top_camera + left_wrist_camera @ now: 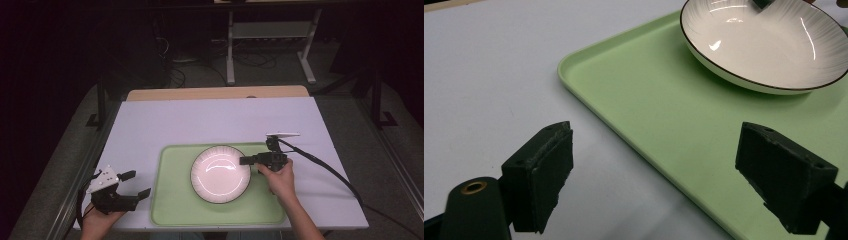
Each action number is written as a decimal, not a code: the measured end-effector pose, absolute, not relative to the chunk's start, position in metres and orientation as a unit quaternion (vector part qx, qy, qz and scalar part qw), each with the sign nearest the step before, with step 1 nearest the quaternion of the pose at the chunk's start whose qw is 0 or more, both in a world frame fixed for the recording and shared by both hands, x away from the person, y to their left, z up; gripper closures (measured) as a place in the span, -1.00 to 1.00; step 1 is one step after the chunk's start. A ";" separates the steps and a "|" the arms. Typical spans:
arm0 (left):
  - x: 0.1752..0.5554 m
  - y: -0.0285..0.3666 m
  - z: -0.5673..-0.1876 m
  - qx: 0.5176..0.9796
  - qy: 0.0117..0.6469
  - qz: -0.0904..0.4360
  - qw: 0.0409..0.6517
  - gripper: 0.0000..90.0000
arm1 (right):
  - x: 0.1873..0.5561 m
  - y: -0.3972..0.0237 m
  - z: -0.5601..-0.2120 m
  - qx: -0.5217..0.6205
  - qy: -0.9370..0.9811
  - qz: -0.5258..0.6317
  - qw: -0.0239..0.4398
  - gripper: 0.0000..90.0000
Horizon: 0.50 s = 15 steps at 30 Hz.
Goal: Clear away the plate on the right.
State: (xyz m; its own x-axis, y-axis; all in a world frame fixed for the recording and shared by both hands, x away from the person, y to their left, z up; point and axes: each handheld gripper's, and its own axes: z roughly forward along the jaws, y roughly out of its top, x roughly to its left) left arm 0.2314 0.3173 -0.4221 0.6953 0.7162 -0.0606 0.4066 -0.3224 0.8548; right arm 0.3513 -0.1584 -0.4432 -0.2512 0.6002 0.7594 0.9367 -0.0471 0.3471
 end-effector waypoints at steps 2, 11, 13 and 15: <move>0.231 0.317 -0.422 0.796 0.353 0.167 0.463 -0.66 | 0.351 -0.159 -0.444 -0.580 -0.663 -0.432 0.194 0.76; 0.232 0.317 -0.422 0.798 0.351 0.167 0.461 -0.66 | 0.347 -0.163 -0.451 -0.589 -0.660 -0.422 0.198 0.78; 0.232 0.317 -0.422 0.797 0.352 0.167 0.461 -0.66 | 0.346 -0.163 -0.451 -0.589 -0.661 -0.421 0.197 0.78; 0.232 0.317 -0.422 0.797 0.352 0.166 0.461 -0.66 | 0.346 -0.163 -0.451 -0.589 -0.662 -0.420 0.197 0.78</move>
